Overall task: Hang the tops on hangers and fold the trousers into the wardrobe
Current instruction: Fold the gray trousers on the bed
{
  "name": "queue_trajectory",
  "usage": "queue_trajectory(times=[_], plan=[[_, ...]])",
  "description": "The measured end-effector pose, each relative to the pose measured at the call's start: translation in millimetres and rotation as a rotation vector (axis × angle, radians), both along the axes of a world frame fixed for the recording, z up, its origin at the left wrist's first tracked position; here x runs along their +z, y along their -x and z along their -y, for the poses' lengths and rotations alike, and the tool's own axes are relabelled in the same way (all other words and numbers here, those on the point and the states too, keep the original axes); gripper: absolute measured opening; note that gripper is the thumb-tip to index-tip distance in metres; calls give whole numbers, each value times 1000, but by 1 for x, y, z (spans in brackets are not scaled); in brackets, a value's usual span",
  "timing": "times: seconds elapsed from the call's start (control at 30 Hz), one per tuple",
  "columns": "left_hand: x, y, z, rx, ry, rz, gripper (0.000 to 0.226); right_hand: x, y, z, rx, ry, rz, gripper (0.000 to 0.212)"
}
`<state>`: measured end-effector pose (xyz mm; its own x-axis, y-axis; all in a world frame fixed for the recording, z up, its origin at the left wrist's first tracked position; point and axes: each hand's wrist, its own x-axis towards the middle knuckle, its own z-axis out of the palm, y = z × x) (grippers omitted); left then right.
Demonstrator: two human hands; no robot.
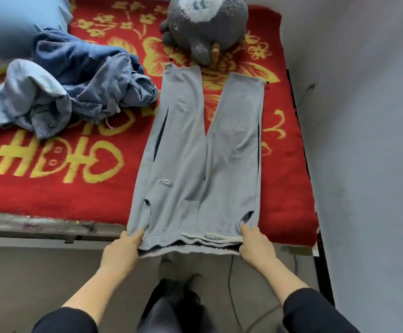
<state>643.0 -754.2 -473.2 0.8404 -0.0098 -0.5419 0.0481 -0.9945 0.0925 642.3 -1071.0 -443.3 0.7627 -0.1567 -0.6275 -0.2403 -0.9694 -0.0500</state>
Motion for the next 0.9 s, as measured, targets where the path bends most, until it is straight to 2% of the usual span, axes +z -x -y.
queue_trajectory(times=[0.07,0.13,0.2,0.3,0.4,0.5,0.57,0.63,0.7,0.8,0.9], plan=[[-8,-2,-1,61,7,-6,41,-10,1,-3,9,12,46,56],[-18,2,-7,208,66,57,31,-19,4,0,71,73,97,52],[-30,14,-14,327,104,95,30,-32,12,4,161,125,64,49],[-56,38,-21,306,64,-22,29,-60,29,4,186,141,-101,47],[-81,48,-23,256,-19,-123,27,-90,40,3,216,116,-225,56],[-101,37,-16,169,-117,-232,37,-112,36,9,266,90,-328,65],[-112,25,-7,164,-148,-327,42,-124,27,14,261,-2,-441,71],[-118,17,9,206,-165,-392,38,-132,15,20,202,-135,-490,63],[-121,12,35,275,-119,-364,30,-137,0,31,55,-254,-376,42],[-119,7,92,350,90,-237,18,-138,-32,56,-125,-310,-146,10],[-117,6,161,361,323,-205,9,-141,-66,84,-215,-290,-44,11]])
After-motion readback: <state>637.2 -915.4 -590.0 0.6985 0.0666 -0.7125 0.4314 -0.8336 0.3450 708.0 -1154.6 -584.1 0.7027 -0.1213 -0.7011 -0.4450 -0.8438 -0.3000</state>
